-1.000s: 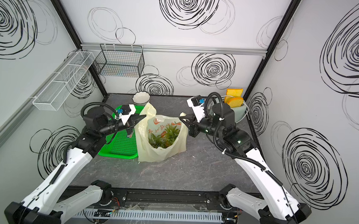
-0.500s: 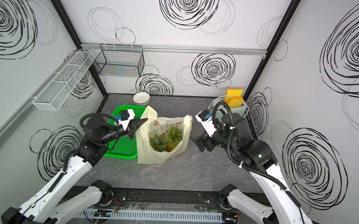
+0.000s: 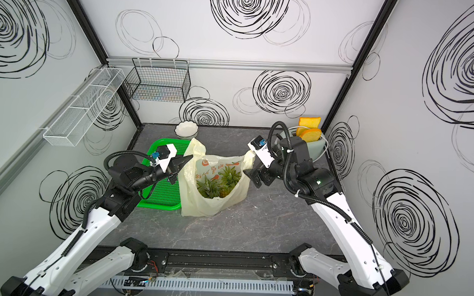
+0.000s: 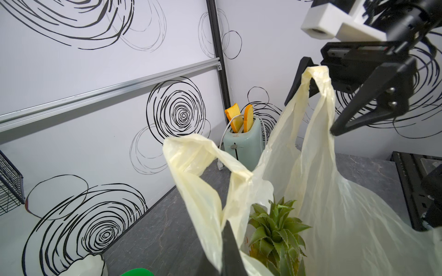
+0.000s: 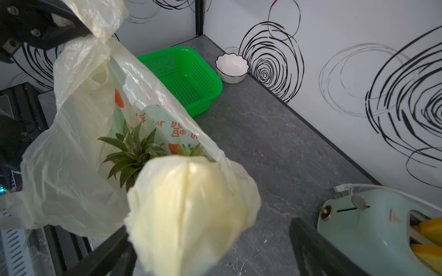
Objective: Place the pineapple into a plastic bag & tie a knot
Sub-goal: Cross the plastic bag at the center of the board.
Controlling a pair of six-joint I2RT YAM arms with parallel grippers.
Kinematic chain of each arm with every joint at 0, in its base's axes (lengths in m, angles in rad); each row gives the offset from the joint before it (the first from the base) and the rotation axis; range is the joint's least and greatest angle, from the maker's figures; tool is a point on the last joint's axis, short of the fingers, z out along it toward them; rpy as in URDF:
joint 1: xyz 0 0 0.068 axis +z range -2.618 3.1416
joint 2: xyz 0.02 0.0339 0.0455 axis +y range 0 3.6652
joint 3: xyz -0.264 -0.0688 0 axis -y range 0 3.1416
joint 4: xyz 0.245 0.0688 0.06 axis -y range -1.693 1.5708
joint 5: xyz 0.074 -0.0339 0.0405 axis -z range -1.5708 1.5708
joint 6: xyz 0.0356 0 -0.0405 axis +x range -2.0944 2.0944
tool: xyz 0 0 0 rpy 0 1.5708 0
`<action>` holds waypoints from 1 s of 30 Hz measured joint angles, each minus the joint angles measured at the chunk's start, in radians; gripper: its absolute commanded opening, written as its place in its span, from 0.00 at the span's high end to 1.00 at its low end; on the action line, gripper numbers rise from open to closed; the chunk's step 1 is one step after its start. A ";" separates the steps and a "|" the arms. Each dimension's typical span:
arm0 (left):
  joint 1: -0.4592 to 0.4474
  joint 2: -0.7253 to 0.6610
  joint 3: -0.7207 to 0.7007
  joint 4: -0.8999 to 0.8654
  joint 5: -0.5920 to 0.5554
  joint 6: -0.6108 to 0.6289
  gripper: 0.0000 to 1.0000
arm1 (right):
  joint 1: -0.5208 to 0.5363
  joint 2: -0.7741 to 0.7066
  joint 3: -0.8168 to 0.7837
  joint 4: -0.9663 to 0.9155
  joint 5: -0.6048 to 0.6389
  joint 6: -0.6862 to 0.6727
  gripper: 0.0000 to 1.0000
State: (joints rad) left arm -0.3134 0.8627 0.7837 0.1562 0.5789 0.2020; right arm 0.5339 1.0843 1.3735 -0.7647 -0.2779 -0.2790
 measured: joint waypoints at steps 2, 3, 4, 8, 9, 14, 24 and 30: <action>0.000 -0.001 -0.001 0.000 -0.003 0.000 1.00 | -0.005 -0.002 -0.001 0.037 -0.040 -0.024 0.00; 0.000 -0.001 -0.001 0.000 -0.005 0.000 1.00 | -0.005 -0.005 -0.003 0.058 -0.061 -0.038 0.02; 0.000 -0.001 -0.002 0.000 -0.006 0.000 1.00 | -0.005 -0.010 -0.008 0.078 -0.077 -0.052 0.06; 0.000 -0.001 -0.012 0.005 -0.019 -0.004 1.00 | -0.005 -0.027 -0.038 0.135 -0.138 -0.114 0.38; 0.000 0.000 -0.013 0.005 -0.020 -0.006 1.00 | -0.005 -0.026 -0.041 0.145 -0.154 -0.125 0.47; 0.000 -0.001 -0.014 0.029 -0.022 -0.037 1.00 | -0.005 -0.006 -0.052 0.157 -0.221 -0.173 0.92; -0.075 0.060 0.086 0.003 0.063 -0.227 1.00 | 0.006 0.032 -0.023 0.090 -0.329 -0.257 1.00; -0.274 0.127 0.120 0.003 0.046 -0.325 1.00 | 0.104 0.105 0.040 0.069 -0.400 -0.269 1.00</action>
State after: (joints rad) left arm -0.5869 0.9897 0.9035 0.1593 0.6250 -0.1226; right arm 0.6376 1.1896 1.4136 -0.6960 -0.6777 -0.5484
